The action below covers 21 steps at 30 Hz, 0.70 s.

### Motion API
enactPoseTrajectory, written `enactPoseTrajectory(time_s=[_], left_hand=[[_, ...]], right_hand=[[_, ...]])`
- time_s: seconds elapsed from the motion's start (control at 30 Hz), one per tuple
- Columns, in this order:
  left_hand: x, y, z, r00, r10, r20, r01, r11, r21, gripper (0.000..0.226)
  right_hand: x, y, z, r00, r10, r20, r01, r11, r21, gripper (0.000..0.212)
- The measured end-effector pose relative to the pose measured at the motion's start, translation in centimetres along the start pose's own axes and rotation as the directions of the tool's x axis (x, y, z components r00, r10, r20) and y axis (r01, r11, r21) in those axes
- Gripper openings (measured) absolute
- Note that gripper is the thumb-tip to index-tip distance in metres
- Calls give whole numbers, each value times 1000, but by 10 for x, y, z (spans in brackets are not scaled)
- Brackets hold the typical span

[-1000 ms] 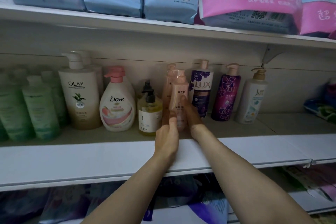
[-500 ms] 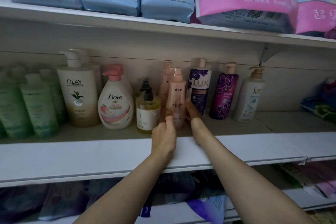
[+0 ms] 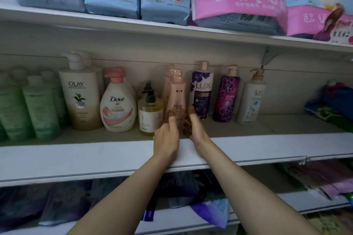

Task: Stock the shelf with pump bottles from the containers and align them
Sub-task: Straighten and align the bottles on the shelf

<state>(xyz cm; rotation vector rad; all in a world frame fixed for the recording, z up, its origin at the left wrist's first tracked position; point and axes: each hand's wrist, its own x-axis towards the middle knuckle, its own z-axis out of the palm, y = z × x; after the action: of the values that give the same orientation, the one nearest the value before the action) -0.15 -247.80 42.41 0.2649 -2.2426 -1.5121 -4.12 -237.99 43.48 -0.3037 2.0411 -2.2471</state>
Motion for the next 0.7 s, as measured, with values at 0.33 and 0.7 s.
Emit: enactPoseTrajectory(time_s=[0.33, 0.7], left_hand=[[8, -4, 4, 993, -107, 41, 109, 994, -32, 80], [24, -18, 16, 984, -172, 42, 175, 982, -76, 59]], right_hand=[[7, 4, 9, 999, 46, 10, -46, 999, -16, 68], [26, 17, 14, 995, 79, -59, -77, 997, 32, 53]])
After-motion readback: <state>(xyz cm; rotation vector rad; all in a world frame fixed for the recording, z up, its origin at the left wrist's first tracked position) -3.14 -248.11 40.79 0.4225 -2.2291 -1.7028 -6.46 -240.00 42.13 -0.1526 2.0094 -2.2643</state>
